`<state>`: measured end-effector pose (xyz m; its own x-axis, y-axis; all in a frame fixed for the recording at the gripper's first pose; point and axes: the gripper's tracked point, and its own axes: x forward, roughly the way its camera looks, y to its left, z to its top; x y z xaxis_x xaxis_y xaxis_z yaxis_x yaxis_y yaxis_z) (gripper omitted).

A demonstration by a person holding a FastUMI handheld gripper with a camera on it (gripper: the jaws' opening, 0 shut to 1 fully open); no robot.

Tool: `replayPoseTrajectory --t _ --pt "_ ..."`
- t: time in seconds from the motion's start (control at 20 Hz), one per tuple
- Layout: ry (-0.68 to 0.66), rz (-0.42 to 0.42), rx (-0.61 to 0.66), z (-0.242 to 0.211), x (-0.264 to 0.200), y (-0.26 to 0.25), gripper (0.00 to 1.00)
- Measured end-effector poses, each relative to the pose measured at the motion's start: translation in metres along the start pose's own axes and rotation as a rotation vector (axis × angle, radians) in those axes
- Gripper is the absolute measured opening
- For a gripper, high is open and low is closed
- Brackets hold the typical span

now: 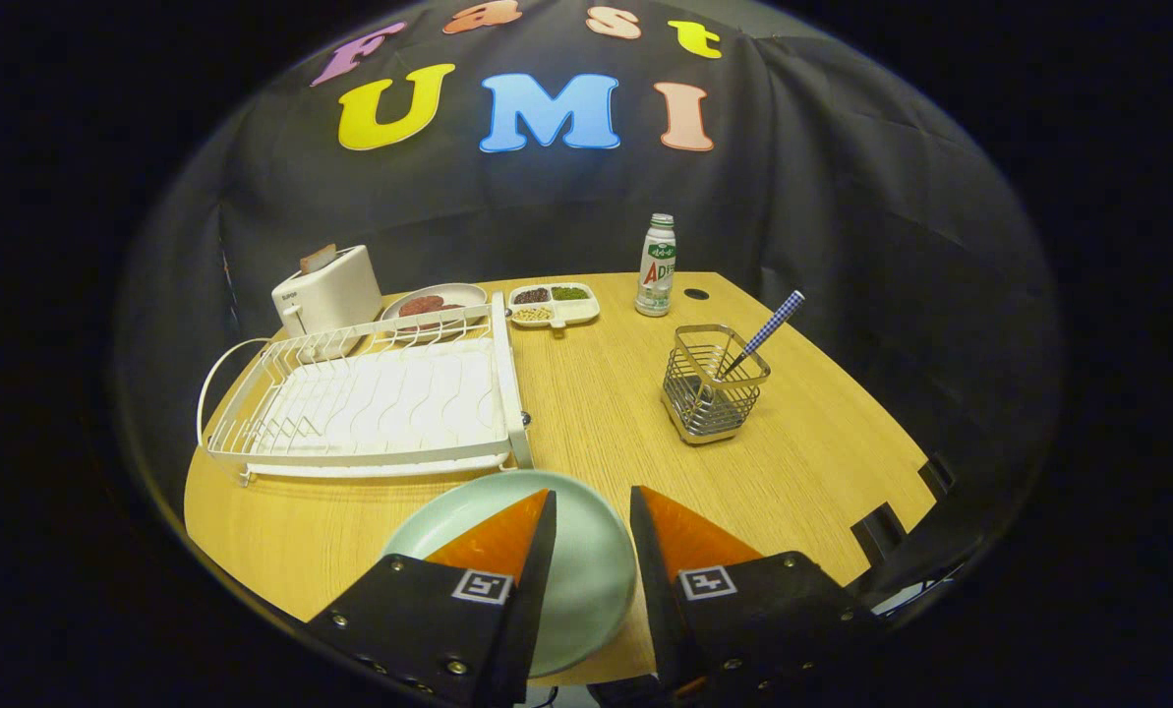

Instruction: Take the plate from the dish rack, then take the spoon from the basket and place it into the plate.

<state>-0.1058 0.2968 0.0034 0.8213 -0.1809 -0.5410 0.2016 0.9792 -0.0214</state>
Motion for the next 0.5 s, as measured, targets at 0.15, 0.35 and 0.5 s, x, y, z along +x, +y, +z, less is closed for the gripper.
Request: replayPoseTrajectory --t 0.15,0.35,0.5 --pt "0.006 -0.01 -0.001 -0.0025 0.0034 -0.0031 0.48" --pt "0.003 -0.013 -0.002 -0.0004 0.0033 -0.0025 0.47" --pt "-0.005 -0.011 -0.003 0.0031 0.0033 -0.0001 0.47"
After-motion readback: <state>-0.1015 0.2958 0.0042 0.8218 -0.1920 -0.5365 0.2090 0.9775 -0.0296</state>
